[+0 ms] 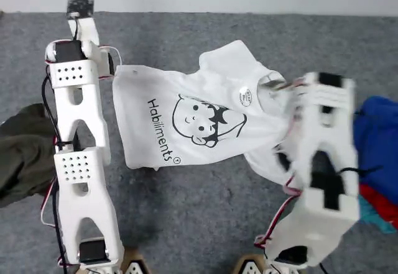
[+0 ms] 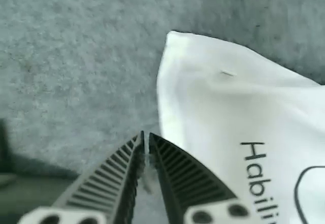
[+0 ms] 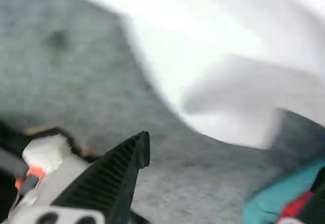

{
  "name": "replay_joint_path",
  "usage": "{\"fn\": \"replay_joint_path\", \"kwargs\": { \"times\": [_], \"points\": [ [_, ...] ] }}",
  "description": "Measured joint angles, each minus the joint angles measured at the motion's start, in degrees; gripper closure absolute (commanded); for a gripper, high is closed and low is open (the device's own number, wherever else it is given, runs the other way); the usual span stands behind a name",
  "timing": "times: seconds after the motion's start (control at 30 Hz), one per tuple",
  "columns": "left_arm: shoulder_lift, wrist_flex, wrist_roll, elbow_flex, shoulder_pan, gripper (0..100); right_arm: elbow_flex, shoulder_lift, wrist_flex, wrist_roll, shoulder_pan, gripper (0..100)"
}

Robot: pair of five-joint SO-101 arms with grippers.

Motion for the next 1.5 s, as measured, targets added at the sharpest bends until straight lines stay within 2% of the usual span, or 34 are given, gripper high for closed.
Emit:
{"fn": "replay_joint_path", "kwargs": {
  "times": [0.13, 0.3, 0.53, 0.63, 0.73, 0.83, 0.93, 1.07, 1.27, 1.5],
  "points": [
    [-11.6, 0.26, -2.81, 9.49, -2.37, 97, 10.11, -7.65, -0.53, 0.0, -5.8, 51.5],
    [-30.68, 0.44, -8.97, 33.14, -2.11, 98, 19.16, -14.95, -2.11, -0.09, -6.42, 51.5],
    [-53.1, 0.44, -10.37, 69.63, -2.29, 98, 24.88, -14.86, -16.35, 3.43, -6.51, 51.7],
    [-60.92, 0.44, -10.55, 78.68, -2.29, 98, 24.88, -11.34, -21.45, 3.78, -6.15, 58.0],
    [-69.36, 0.44, -10.64, 83.6, -2.29, 98, 23.65, -6.24, -24.26, 3.78, -4.84, 75.7],
    [-77.45, 0.44, -10.64, 86.42, -2.29, 98, 18.46, -0.53, -24.97, 3.78, -2.2, 99.7],
    [-83.6, 0.44, -10.64, 89.32, -2.29, 98, 11.52, 3.78, -24.97, 3.78, 1.49, 94.2],
    [-86.86, 0.44, -10.64, 94.59, -2.29, 98, 3.52, 6.07, -22.59, 3.78, 5.01, 98.7],
    [-87.12, 0.44, -10.64, 101.98, -2.29, 98, -9.14, 6.07, -15.91, 3.78, 5.63, 99.0],
    [-87.38, 0.44, -10.64, 102.86, 1.49, 98, -22.24, 6.15, -4.4, 5.01, 5.8, 99.0]
  ]
}}
